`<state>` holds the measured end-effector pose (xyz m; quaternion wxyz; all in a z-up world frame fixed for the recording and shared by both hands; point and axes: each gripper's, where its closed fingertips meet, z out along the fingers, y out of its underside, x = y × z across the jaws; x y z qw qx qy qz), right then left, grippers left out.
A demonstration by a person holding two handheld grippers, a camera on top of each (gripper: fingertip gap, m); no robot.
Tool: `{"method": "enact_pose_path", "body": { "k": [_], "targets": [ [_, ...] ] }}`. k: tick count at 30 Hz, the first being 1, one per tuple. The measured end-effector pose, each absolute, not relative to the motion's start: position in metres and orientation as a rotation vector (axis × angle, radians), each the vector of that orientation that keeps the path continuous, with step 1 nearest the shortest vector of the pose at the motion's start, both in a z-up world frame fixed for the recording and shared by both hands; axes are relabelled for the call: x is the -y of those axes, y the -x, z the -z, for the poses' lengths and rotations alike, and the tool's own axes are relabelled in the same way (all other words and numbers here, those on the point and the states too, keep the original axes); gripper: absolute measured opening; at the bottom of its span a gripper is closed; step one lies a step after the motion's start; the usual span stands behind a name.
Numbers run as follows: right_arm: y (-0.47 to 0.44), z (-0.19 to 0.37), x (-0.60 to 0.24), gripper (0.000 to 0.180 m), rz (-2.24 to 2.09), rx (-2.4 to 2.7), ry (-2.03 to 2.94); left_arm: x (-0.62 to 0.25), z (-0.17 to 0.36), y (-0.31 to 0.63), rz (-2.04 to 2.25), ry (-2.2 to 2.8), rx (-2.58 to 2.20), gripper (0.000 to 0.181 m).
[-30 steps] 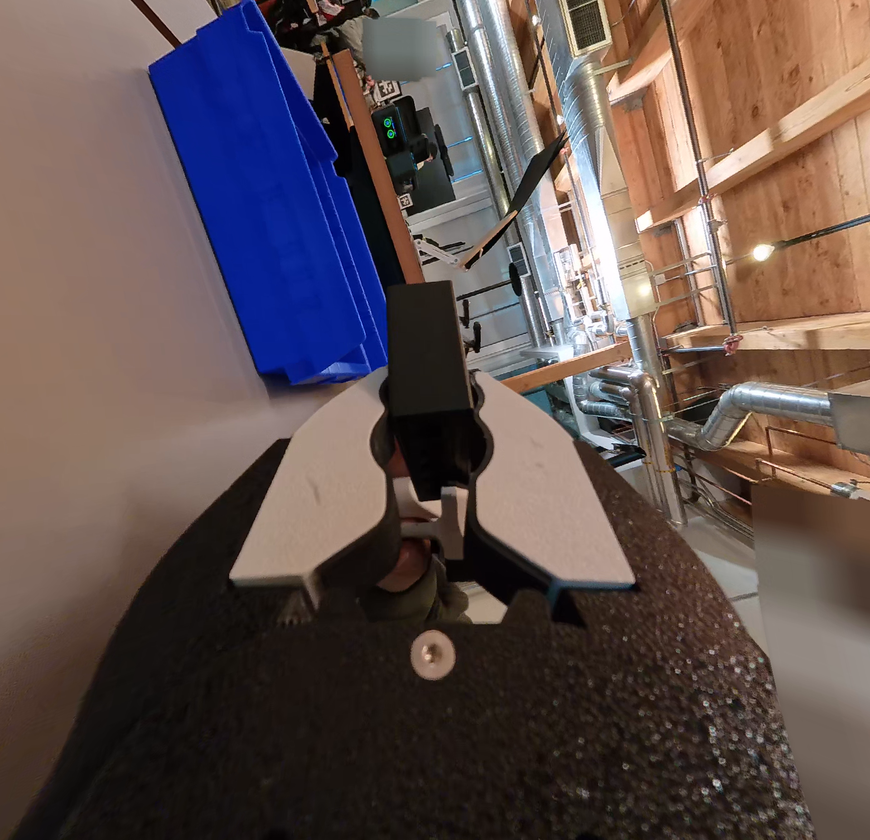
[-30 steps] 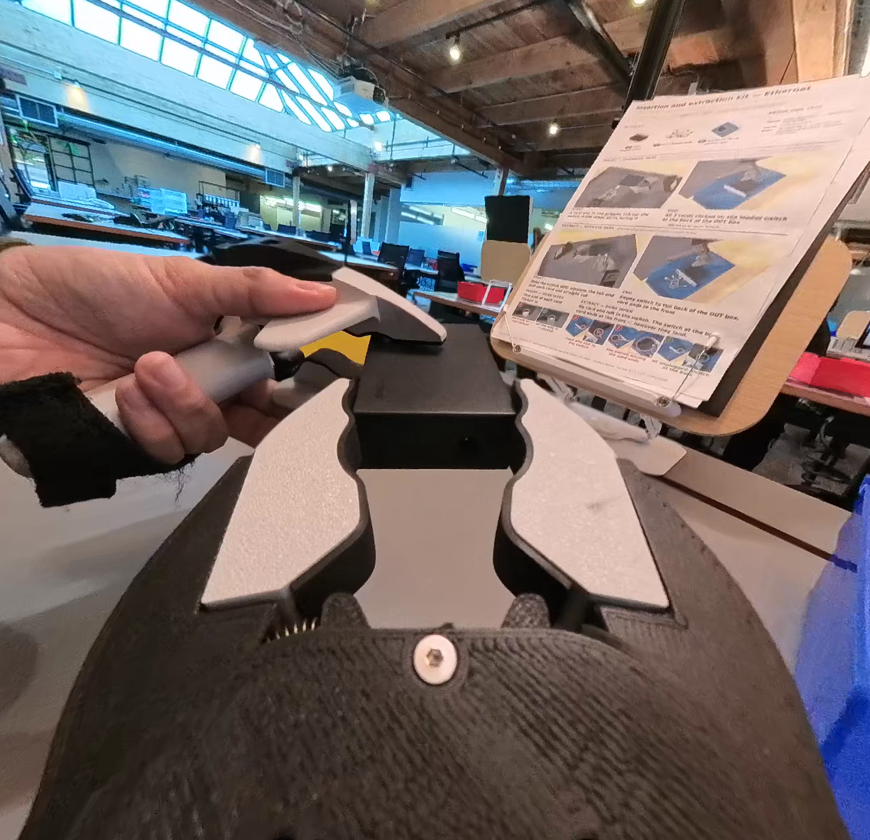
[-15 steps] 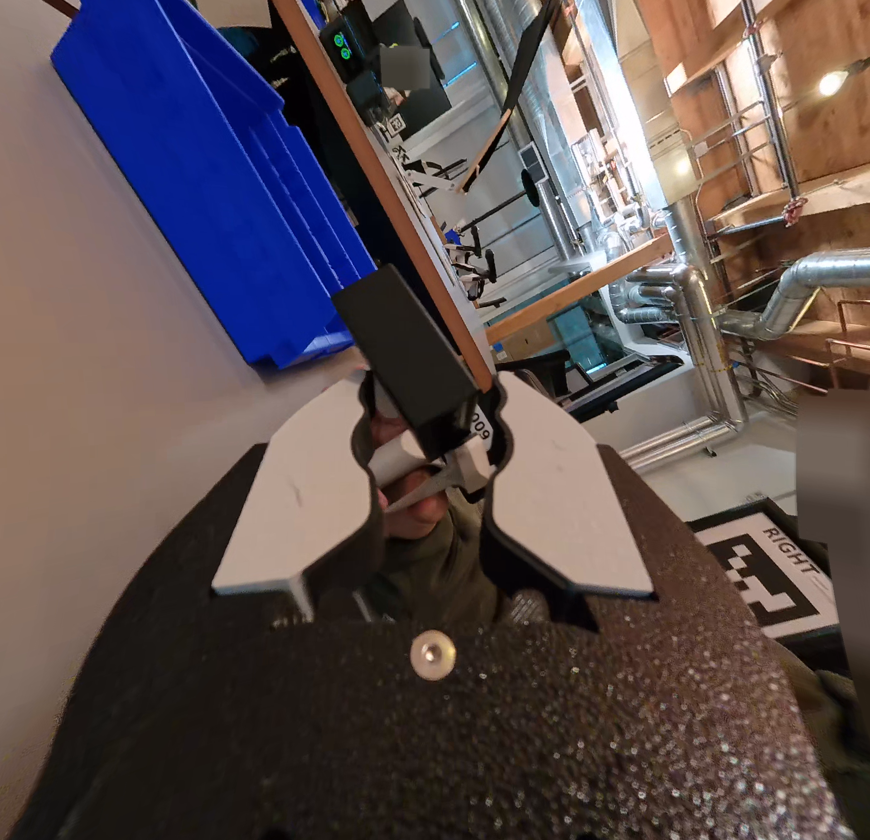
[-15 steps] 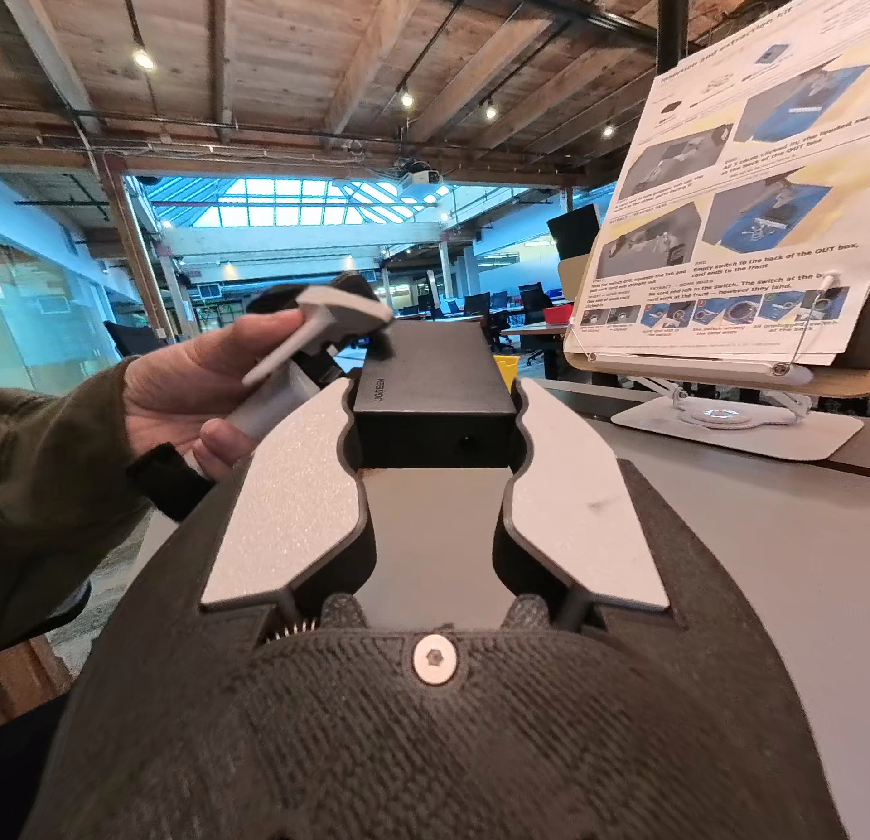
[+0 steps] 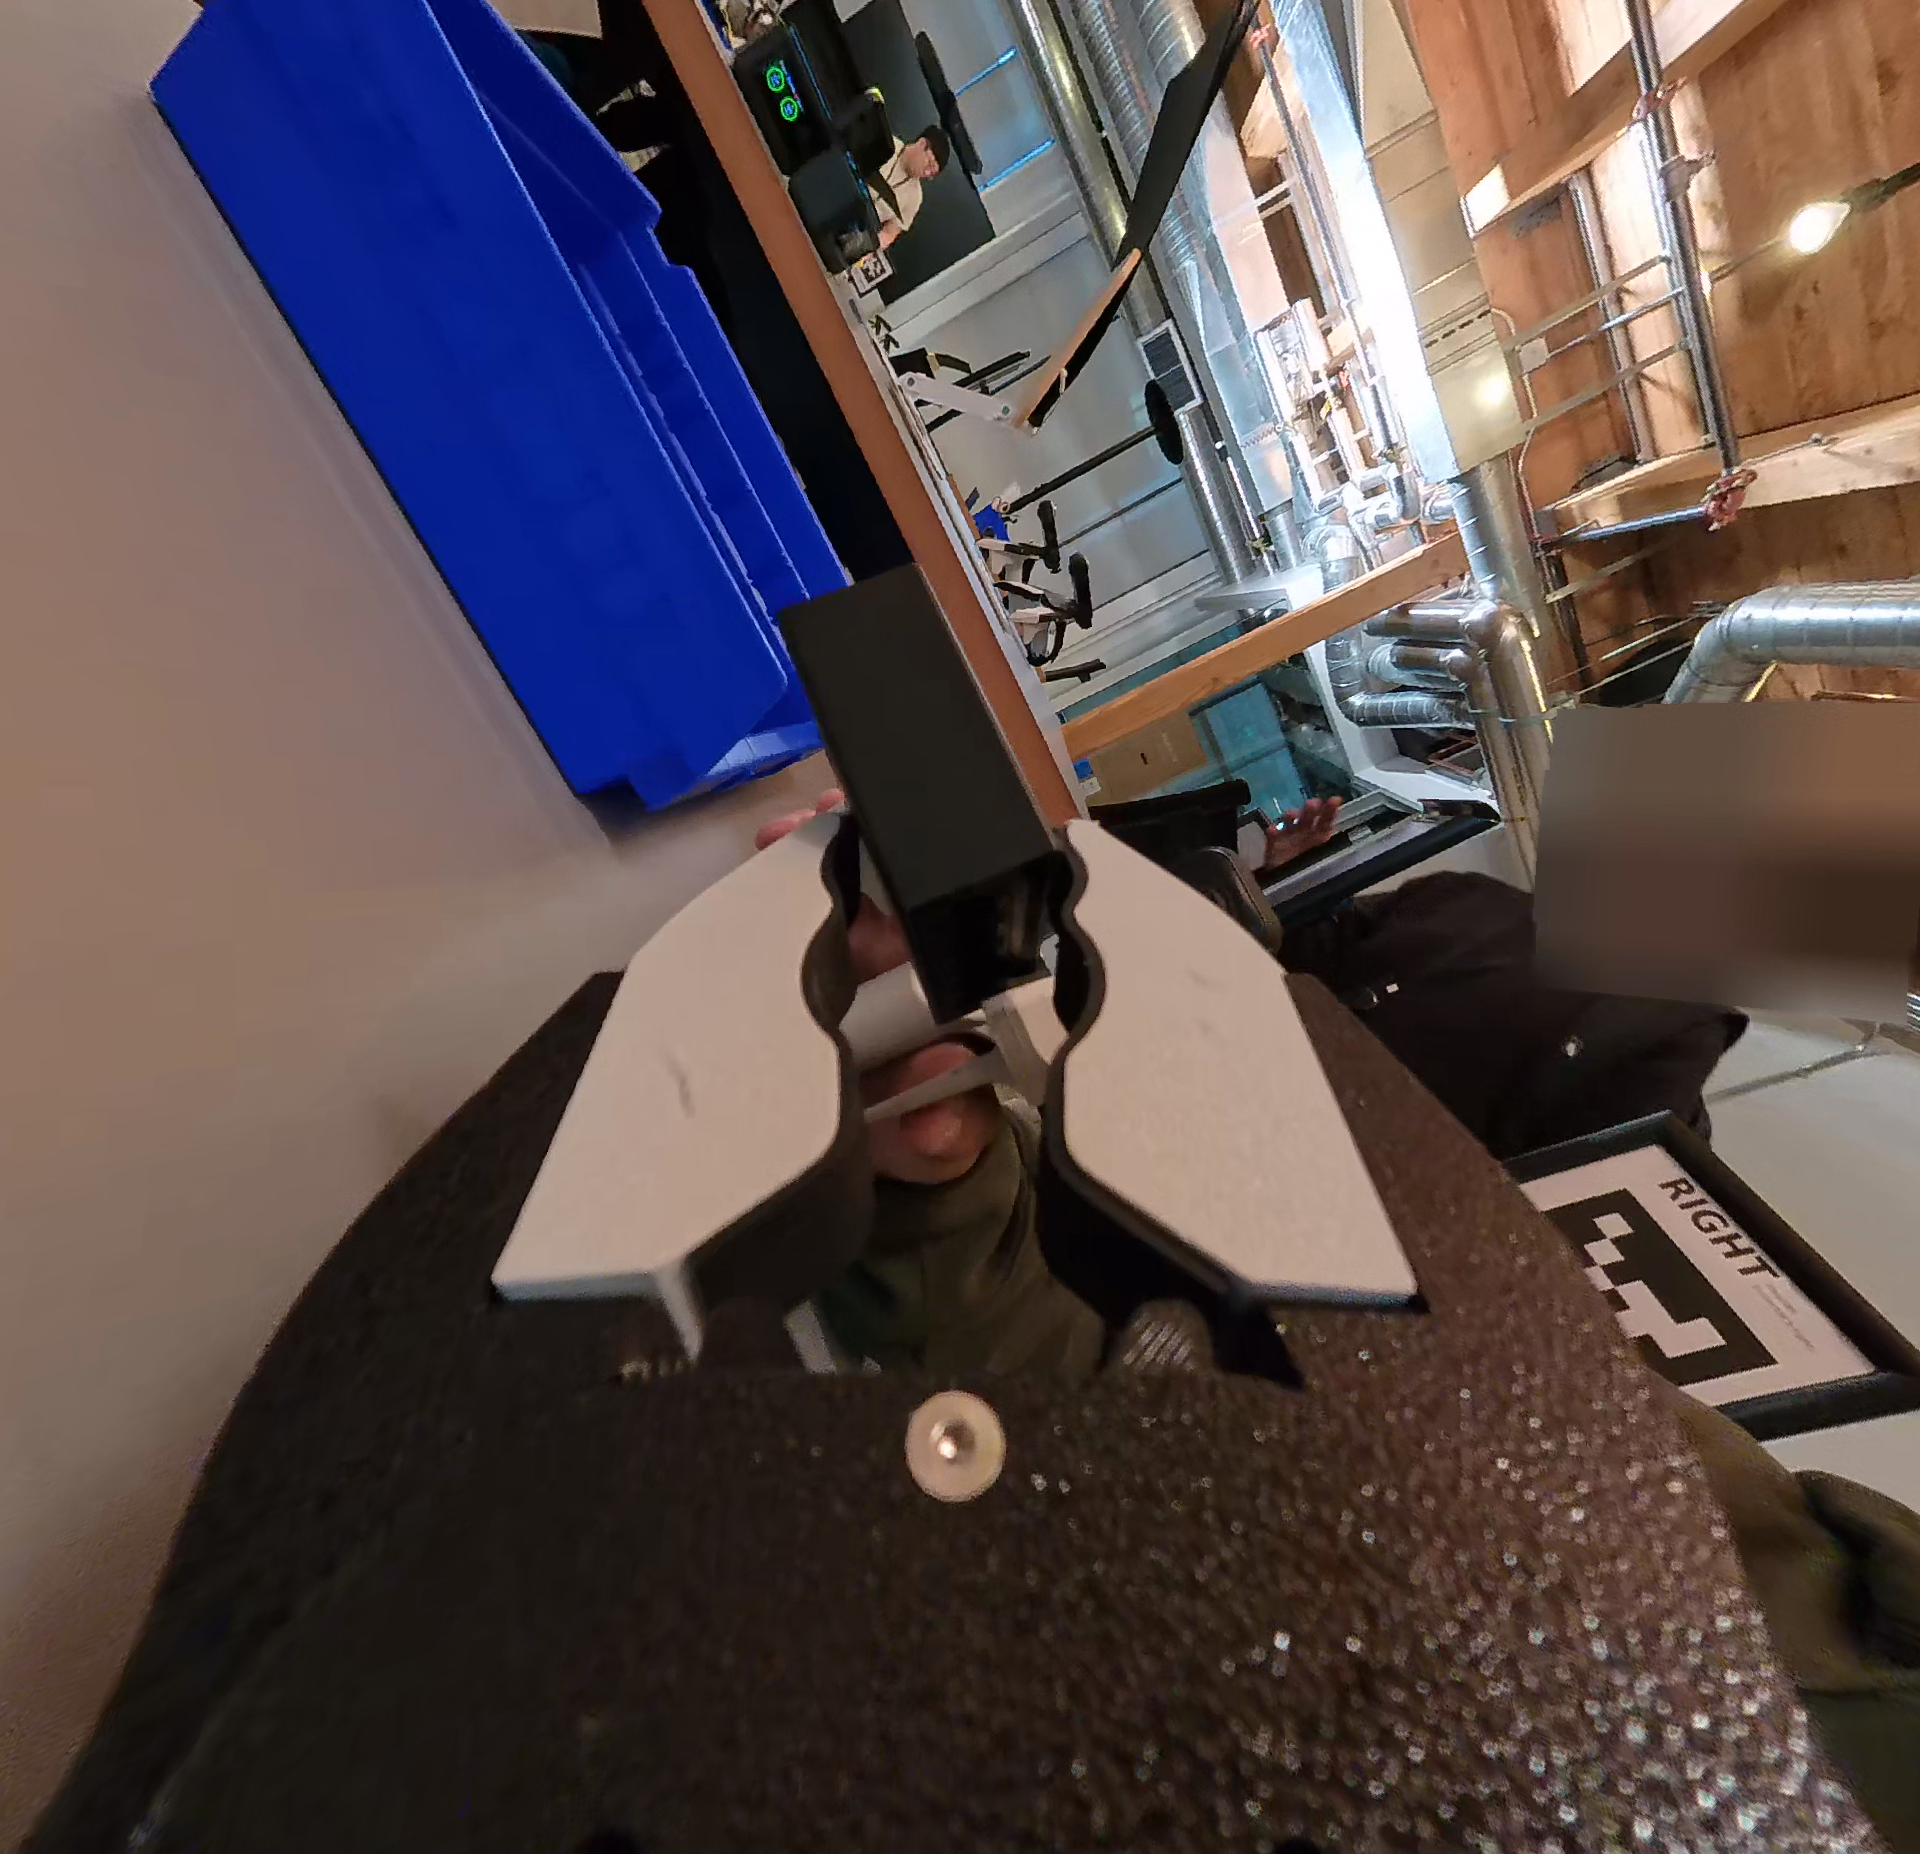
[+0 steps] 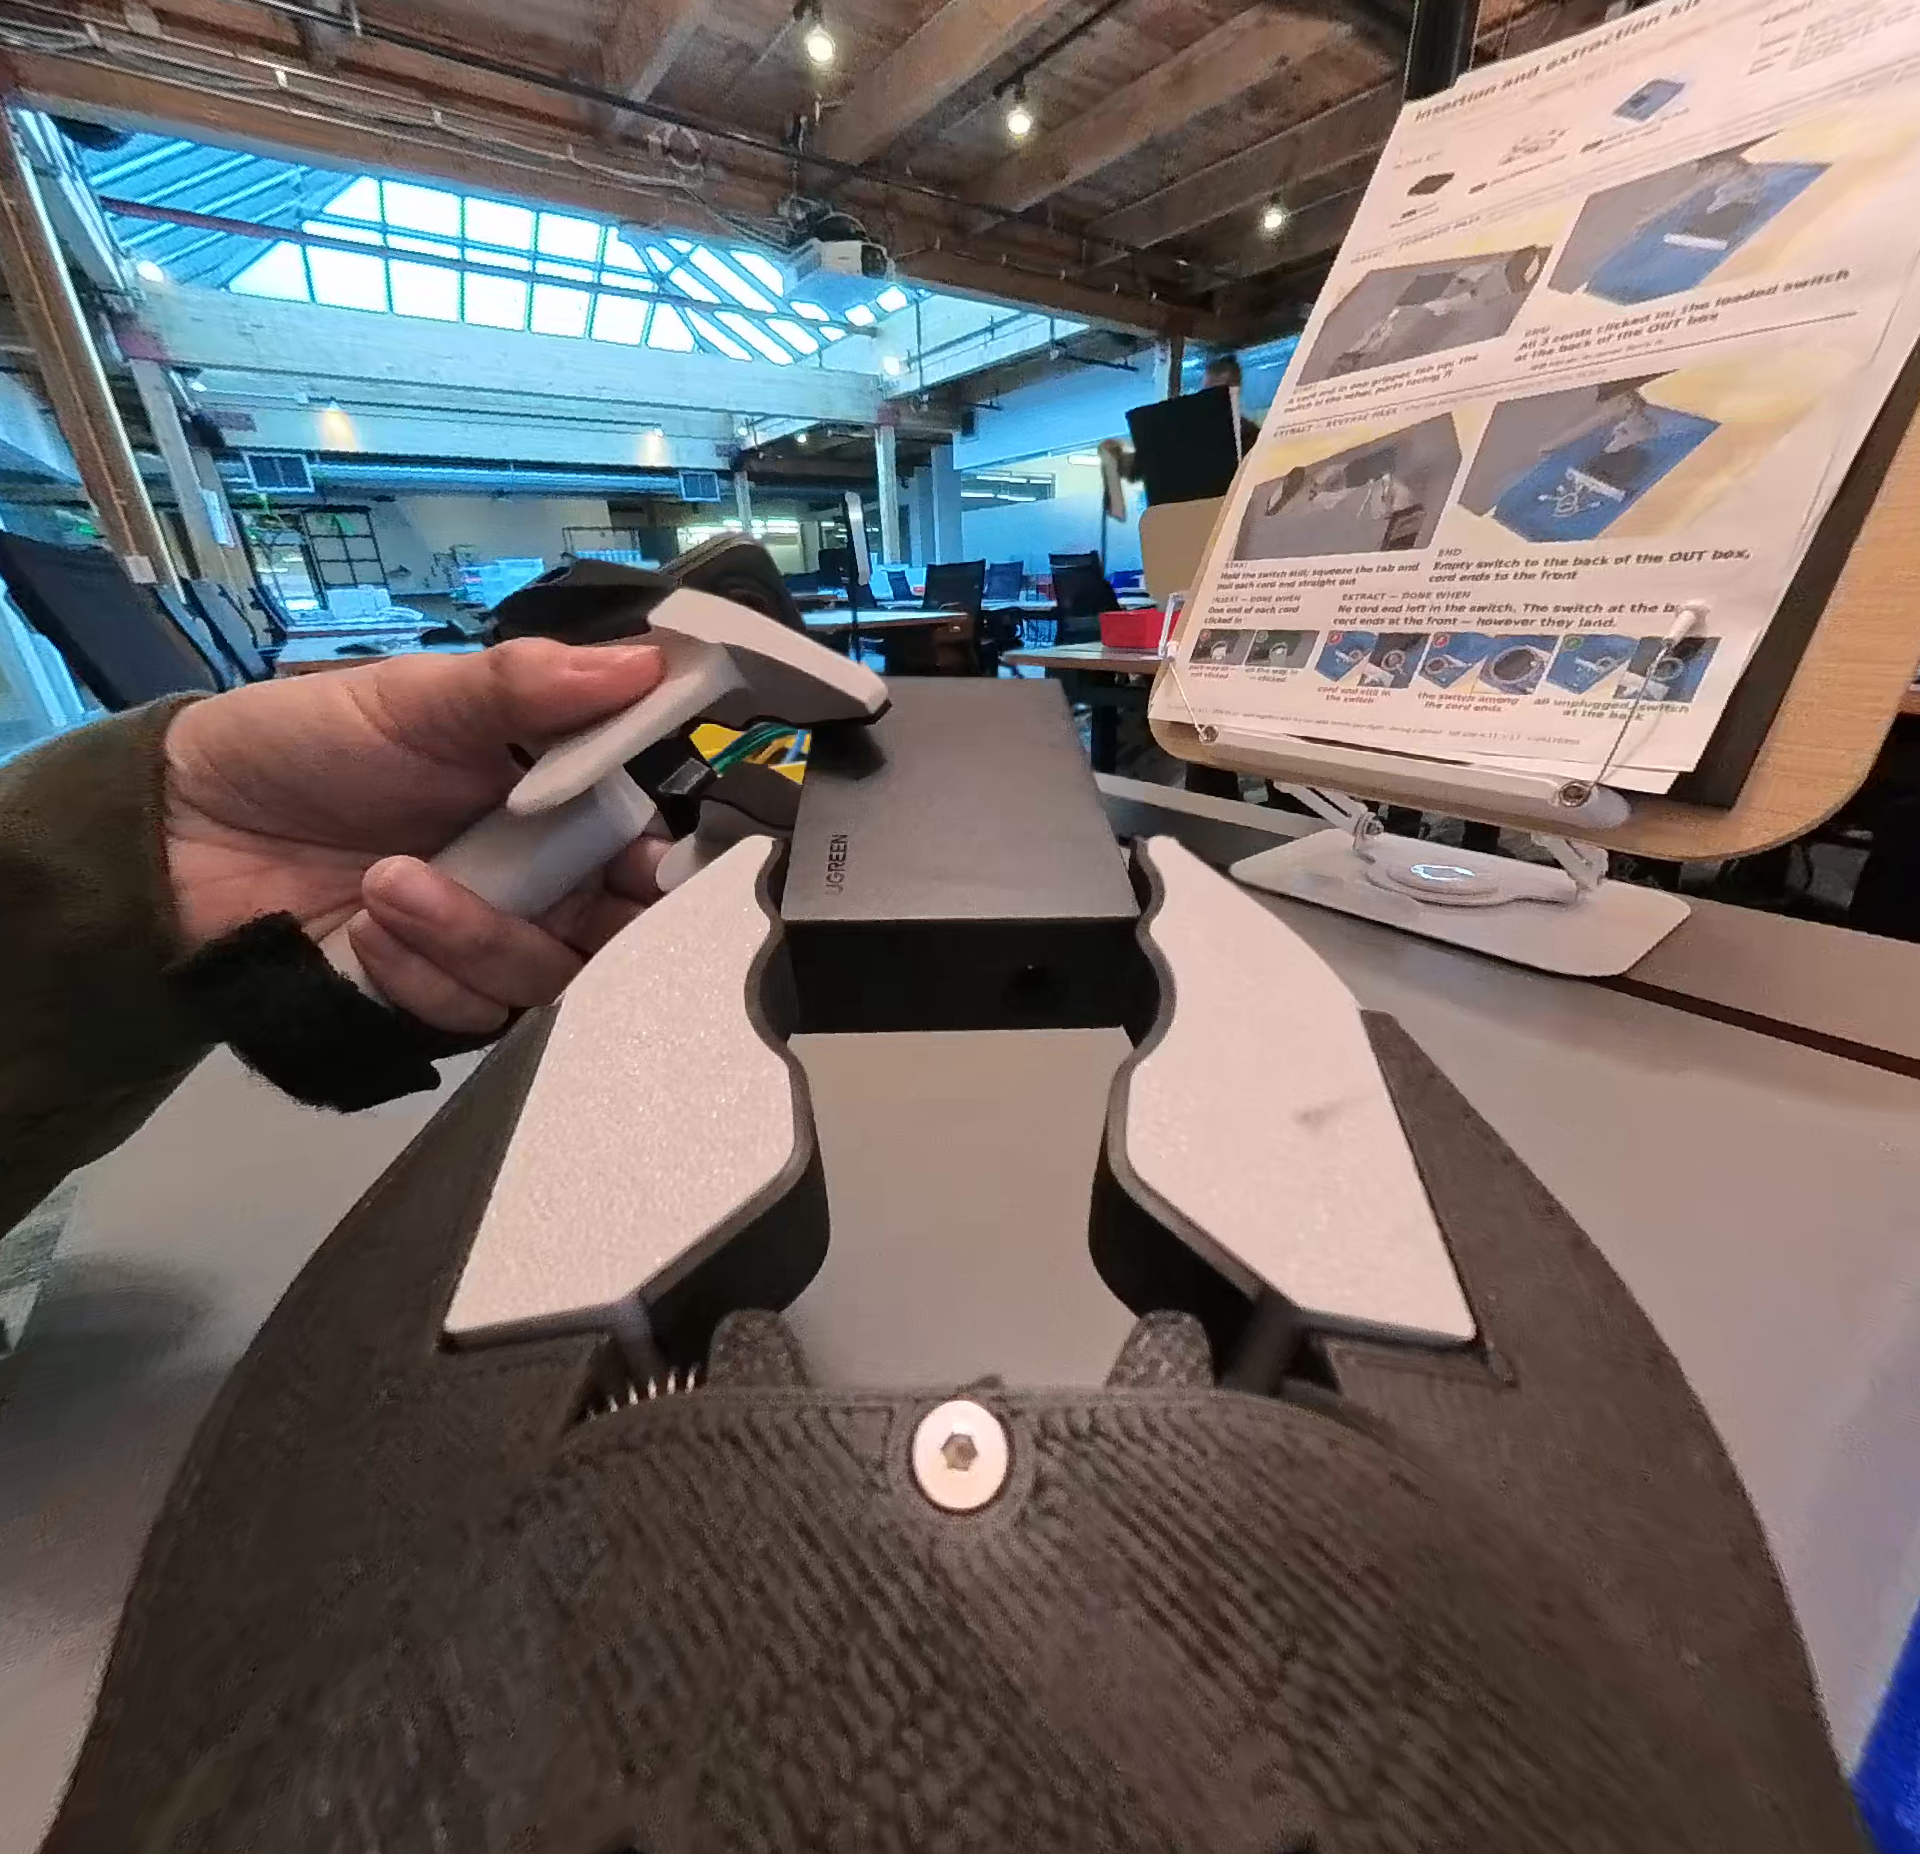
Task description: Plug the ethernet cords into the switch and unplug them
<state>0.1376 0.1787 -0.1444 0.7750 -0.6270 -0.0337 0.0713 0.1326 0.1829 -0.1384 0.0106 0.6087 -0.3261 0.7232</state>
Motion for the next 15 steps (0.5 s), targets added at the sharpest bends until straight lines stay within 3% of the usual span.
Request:
{"method": "enact_pose_path", "body": {
  "k": [9, 15],
  "targets": [
    [-0.149, 0.128, -0.169, 0.062, -0.214, 0.014, 1.285, -0.171, 0.121, -0.141, -2.353, -1.71, 1.352, 0.039],
    [-0.177, 0.115, -0.155, 0.062, -0.292, -0.075, 1.209, -0.175, 0.112, -0.142, -2.488, -1.663, 1.633, 0.056]
  ]
}}
